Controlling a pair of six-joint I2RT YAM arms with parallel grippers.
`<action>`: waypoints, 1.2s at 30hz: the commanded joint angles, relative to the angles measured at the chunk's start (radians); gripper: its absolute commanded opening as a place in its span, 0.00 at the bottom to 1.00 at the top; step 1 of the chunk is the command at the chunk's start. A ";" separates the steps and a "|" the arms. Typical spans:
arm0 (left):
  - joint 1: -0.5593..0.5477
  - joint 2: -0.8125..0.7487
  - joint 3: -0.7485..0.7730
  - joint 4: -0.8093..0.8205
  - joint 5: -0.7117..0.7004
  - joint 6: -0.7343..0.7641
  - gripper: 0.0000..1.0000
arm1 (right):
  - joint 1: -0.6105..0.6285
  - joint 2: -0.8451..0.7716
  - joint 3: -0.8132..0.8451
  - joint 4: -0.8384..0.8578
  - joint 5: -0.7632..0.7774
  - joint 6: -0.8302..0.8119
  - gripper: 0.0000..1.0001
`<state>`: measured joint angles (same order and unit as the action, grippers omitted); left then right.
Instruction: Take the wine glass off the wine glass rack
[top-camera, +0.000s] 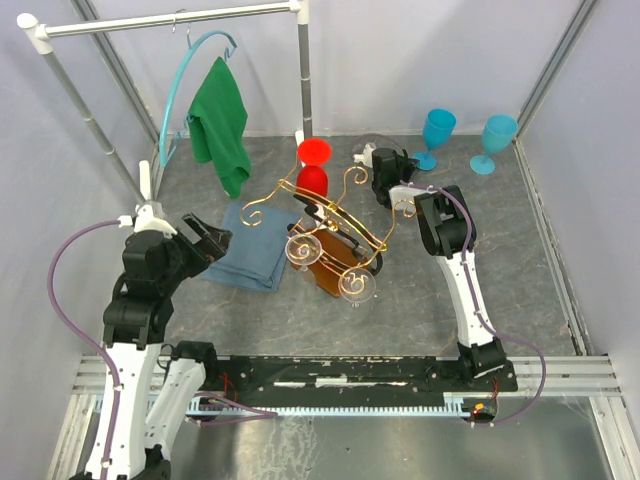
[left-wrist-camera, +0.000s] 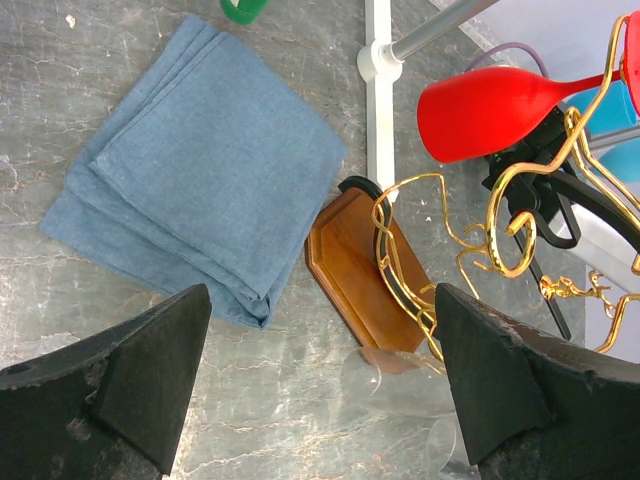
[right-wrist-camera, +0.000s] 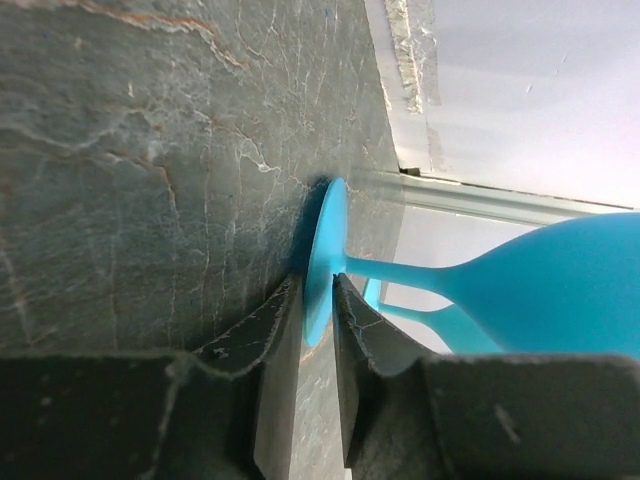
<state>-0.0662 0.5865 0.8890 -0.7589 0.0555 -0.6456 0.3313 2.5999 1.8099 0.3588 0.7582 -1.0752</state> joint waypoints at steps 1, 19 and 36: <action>-0.003 -0.014 0.014 0.017 0.024 0.037 0.99 | 0.020 -0.020 -0.041 -0.104 -0.048 0.071 0.31; -0.009 -0.042 -0.001 0.021 0.051 0.022 0.99 | 0.029 -0.195 -0.098 -0.520 -0.206 0.334 0.24; -0.011 -0.040 -0.005 0.026 0.039 0.023 0.99 | -0.026 -0.422 -0.053 -1.214 -0.626 0.785 0.40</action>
<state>-0.0746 0.5514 0.8787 -0.7616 0.0978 -0.6460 0.3378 2.2467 1.7569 -0.6594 0.2882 -0.4309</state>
